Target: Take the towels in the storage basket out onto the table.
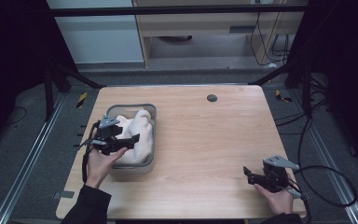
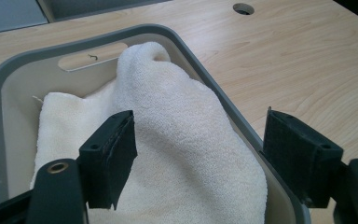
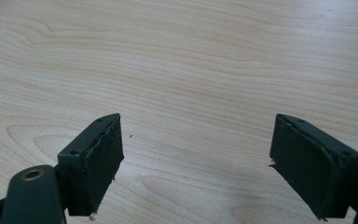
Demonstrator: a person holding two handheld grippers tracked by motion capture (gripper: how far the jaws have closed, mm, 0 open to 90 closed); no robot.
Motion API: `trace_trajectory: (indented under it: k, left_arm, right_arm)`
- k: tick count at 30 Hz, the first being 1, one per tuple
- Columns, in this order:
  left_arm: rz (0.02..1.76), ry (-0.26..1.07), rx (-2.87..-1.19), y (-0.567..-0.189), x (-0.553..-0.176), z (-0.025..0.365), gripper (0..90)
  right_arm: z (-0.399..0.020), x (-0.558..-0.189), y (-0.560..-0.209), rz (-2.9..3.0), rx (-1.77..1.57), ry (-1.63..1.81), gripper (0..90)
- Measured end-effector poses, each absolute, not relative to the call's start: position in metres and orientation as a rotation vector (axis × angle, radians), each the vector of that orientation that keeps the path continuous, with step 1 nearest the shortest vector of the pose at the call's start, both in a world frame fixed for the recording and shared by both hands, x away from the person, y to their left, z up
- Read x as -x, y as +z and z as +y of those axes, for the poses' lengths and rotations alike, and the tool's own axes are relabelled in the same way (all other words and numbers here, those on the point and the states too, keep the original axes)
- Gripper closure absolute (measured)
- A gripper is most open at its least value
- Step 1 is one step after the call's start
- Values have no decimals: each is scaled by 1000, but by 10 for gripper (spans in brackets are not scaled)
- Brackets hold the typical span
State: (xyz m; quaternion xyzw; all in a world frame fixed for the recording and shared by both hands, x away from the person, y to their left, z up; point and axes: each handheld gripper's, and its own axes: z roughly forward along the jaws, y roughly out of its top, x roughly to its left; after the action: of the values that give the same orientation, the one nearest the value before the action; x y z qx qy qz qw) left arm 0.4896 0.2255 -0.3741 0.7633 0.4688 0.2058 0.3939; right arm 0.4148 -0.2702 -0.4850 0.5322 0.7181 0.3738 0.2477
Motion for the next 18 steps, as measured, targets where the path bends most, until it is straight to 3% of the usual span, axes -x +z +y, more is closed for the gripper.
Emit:
trace_trajectory:
  k: [18]
  left_arm:
    - [1252, 536, -2004, -391, -508, 211, 162]
  right_arm:
    - [-269, -415, -486, 1982, -1461, 1006, 161]
